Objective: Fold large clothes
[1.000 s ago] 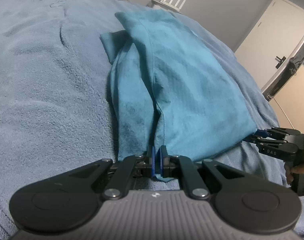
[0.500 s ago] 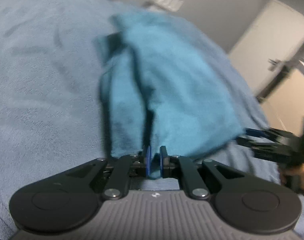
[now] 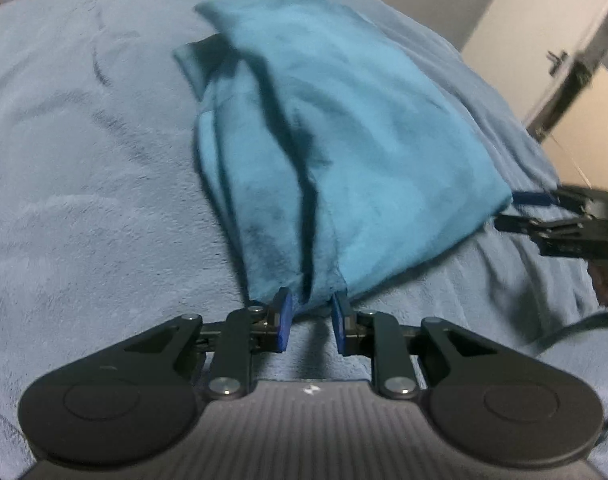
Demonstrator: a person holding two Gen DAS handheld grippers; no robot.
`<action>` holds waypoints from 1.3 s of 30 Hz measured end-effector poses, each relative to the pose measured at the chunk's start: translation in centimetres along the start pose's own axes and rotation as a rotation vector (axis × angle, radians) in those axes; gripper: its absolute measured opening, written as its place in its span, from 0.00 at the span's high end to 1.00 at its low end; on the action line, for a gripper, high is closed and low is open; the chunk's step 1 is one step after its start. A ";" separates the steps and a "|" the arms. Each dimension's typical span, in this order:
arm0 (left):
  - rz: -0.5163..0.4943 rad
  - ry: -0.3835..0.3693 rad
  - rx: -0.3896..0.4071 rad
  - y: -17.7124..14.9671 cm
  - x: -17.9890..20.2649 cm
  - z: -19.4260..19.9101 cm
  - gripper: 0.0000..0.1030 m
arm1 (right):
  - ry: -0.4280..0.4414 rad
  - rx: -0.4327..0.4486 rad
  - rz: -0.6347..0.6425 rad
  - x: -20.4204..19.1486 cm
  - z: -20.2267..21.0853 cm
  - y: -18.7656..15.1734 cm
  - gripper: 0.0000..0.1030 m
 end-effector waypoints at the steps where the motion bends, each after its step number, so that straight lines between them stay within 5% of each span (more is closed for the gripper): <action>1: 0.007 -0.002 0.007 0.0 -0.2 0.2 0.83 | 0.026 -0.001 -0.020 0.2 0.4 0.2 0.34; 7: 0.040 0.100 -0.021 -1.9 -1.0 0.5 0.81 | 0.170 0.060 -0.223 2.2 2.0 2.1 0.27; 12: 0.099 0.177 0.048 -2.7 -1.1 2.1 0.80 | 0.047 0.016 -0.342 4.3 -0.6 1.4 0.13; 15: 0.107 0.233 0.134 -2.5 0.3 4.1 0.55 | -0.018 0.043 -0.384 4.7 0.9 1.1 0.17; 17: 0.108 0.265 0.176 -2.4 1.5 5.2 0.26 | -0.045 0.061 -0.358 4.2 2.3 0.8 0.15; 23: 0.074 0.328 0.250 -2.8 5.6 7.3 0.08 | 0.041 0.072 -0.345 1.0 7.2 -1.4 0.01; 32: -0.100 0.453 0.186 -4.0 10.7 6.7 0.05 | -0.029 0.104 -0.197 -3.7 12.2 -4.0 0.00; 39: -0.151 0.476 0.183 -4.5 11.4 6.4 0.05 | -0.076 0.087 -0.119 -4.8 11.4 -4.5 0.00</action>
Point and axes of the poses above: each gripper's, at about its wrist camera, not at the fingertips, and z roughly against the way its jaws point, x to its right, y to its top, the point moved 7 cm from there along -z, roughly the way its jaws point, and after that the axes turned 15 degrees about -z, right-handed, at the moved point
